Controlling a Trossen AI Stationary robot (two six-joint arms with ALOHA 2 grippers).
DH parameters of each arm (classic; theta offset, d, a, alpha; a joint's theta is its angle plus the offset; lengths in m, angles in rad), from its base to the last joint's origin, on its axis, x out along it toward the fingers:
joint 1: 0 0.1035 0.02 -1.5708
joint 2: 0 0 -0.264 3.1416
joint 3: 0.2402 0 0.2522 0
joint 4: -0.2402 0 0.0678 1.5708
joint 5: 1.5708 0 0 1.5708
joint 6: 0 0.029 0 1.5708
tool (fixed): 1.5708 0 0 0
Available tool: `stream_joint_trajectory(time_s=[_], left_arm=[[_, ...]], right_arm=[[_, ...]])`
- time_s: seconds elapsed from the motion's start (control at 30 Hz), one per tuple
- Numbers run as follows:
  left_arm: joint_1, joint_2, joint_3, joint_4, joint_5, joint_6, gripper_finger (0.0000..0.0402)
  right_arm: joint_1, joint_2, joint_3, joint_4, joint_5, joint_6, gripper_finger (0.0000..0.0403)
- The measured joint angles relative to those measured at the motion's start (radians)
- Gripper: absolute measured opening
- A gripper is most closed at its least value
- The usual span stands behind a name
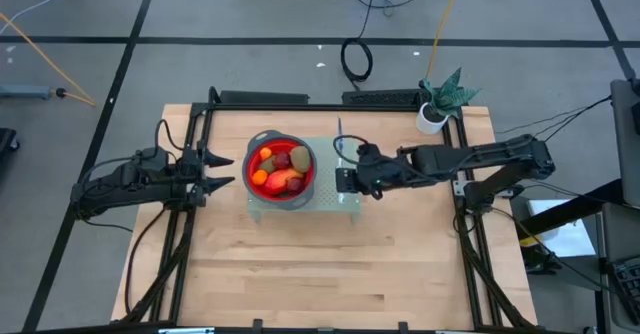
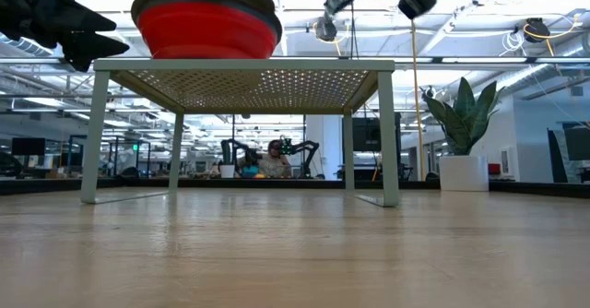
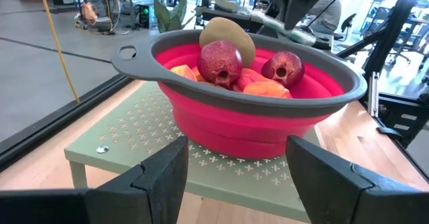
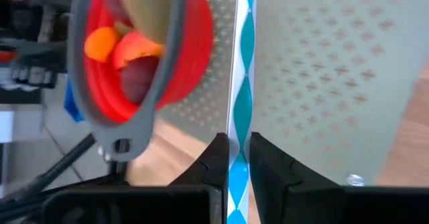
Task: Pick & Place Fruit
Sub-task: Put the blue patterned bread knife on the shelf
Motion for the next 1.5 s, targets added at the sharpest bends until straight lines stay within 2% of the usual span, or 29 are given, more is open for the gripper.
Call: stream_joint_trajectory(time_s=[0.43, 0.67, 0.83, 0.93, 1.3, 1.5], left_arm=[[0.000, 0.000, 0.000, 0.000, 0.000, -0.002, 0.0251], [0.000, 0.000, 0.000, 0.000, 0.000, -0.002, 0.0251], [0.000, 0.000, 0.000, 0.000, 0.000, -0.001, 0.0251], [0.000, 0.000, 0.000, 0.001, 0.000, 0.003, 0.0251], [0.000, 0.000, 0.000, 0.001, 0.000, 0.005, 0.0251], [0.000, 0.000, 0.000, 0.001, -0.001, 0.014, 0.0251]], right_arm=[[-0.002, -0.001, 0.004, -0.054, -0.025, 0.068, 0.0028], [-0.004, 0.001, 0.147, -0.241, -0.022, 0.072, 0.0028], [-0.010, 0.059, 0.210, -0.324, -0.030, 0.080, 0.0028], [-0.027, 0.100, 0.222, -0.321, -0.073, 0.079, 0.0028], [-0.063, 0.184, 0.220, -0.319, -0.130, 0.072, 0.0029], [-0.068, 0.198, 0.219, -0.297, -0.130, 0.064, 0.0037]])
